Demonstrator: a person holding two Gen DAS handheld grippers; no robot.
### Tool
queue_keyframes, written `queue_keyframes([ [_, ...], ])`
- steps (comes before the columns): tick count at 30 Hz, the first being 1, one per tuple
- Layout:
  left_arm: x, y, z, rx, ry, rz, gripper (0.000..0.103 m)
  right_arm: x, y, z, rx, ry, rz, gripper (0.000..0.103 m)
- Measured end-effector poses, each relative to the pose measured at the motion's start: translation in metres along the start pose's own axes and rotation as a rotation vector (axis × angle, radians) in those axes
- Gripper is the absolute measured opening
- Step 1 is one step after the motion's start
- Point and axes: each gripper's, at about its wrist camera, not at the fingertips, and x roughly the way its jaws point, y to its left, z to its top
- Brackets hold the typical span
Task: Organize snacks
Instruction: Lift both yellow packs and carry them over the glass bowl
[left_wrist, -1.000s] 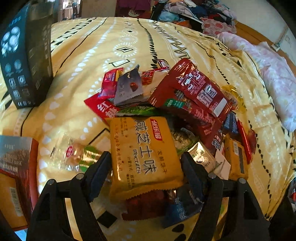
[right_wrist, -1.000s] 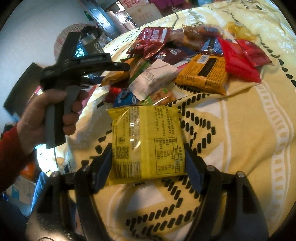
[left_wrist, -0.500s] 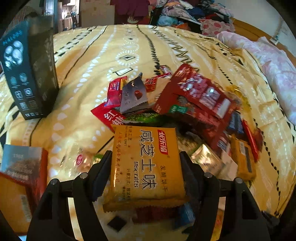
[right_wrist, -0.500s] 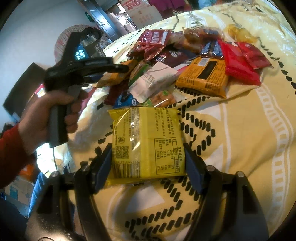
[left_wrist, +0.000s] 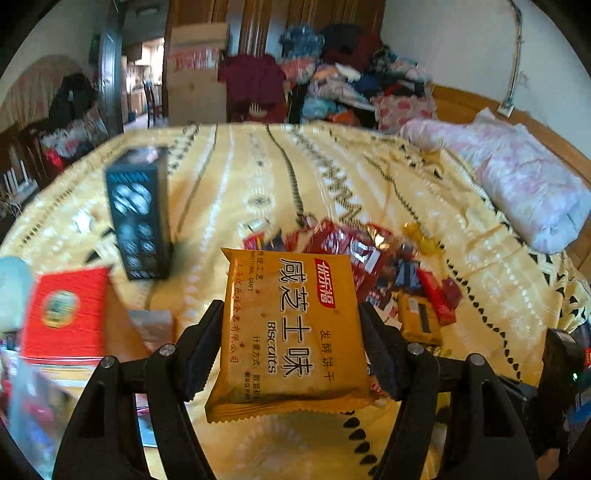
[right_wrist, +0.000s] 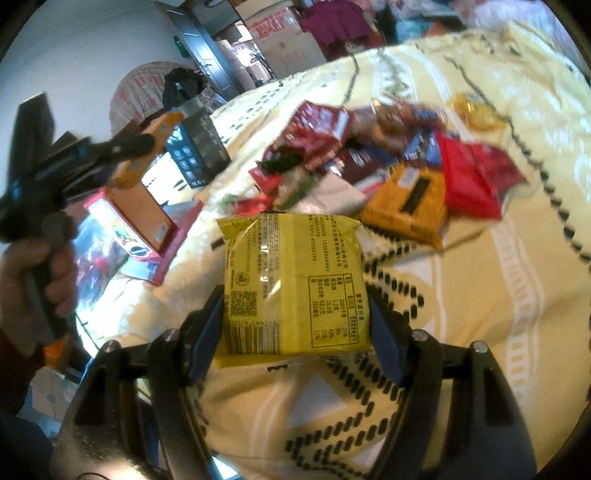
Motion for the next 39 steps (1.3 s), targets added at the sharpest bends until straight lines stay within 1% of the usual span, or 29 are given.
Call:
queue_keyframes([
  [4, -0.041, 0.019, 0.008, -0.02, -0.061, 0.037, 0.073, -0.009, 0.018, 0.018, -0.045, -0.031, -0.01, 0.072],
  [6, -0.056, 0.03, 0.009, -0.032, -0.084, 0.071, 0.073, -0.012, 0.028, 0.029, -0.068, -0.045, -0.012, 0.072],
  [11, -0.094, 0.071, 0.011, -0.076, -0.14, 0.169, 0.073, -0.024, 0.068, 0.062, -0.147, -0.096, -0.005, 0.072],
  [17, -0.145, 0.126, 0.013, -0.15, -0.229, 0.285, 0.073, -0.027, 0.143, 0.11, -0.261, -0.169, 0.038, 0.072],
  [20, -0.17, 0.153, 0.012, -0.189, -0.269, 0.342, 0.073, -0.024, 0.178, 0.128, -0.304, -0.205, 0.062, 0.072],
  [23, -0.191, 0.178, 0.009, -0.226, -0.3, 0.382, 0.073, -0.02, 0.216, 0.142, -0.346, -0.24, 0.089, 0.072],
  [27, -0.209, 0.205, 0.004, -0.261, -0.315, 0.432, 0.073, -0.008, 0.268, 0.154, -0.389, -0.258, 0.145, 0.072],
  [29, -0.215, 0.221, 0.0, -0.281, -0.315, 0.461, 0.073, -0.002, 0.284, 0.157, -0.409, -0.254, 0.164, 0.072],
  [32, -0.219, 0.238, -0.006, -0.314, -0.31, 0.481, 0.073, 0.01, 0.316, 0.158, -0.454, -0.235, 0.199, 0.072],
  [33, -0.22, 0.247, -0.008, -0.324, -0.302, 0.489, 0.073, 0.016, 0.33, 0.159, -0.469, -0.223, 0.217, 0.072],
  [39, -0.224, 0.286, -0.022, -0.368, -0.237, 0.531, 0.073, 0.037, 0.377, 0.158, -0.525, -0.145, 0.296, 0.072],
])
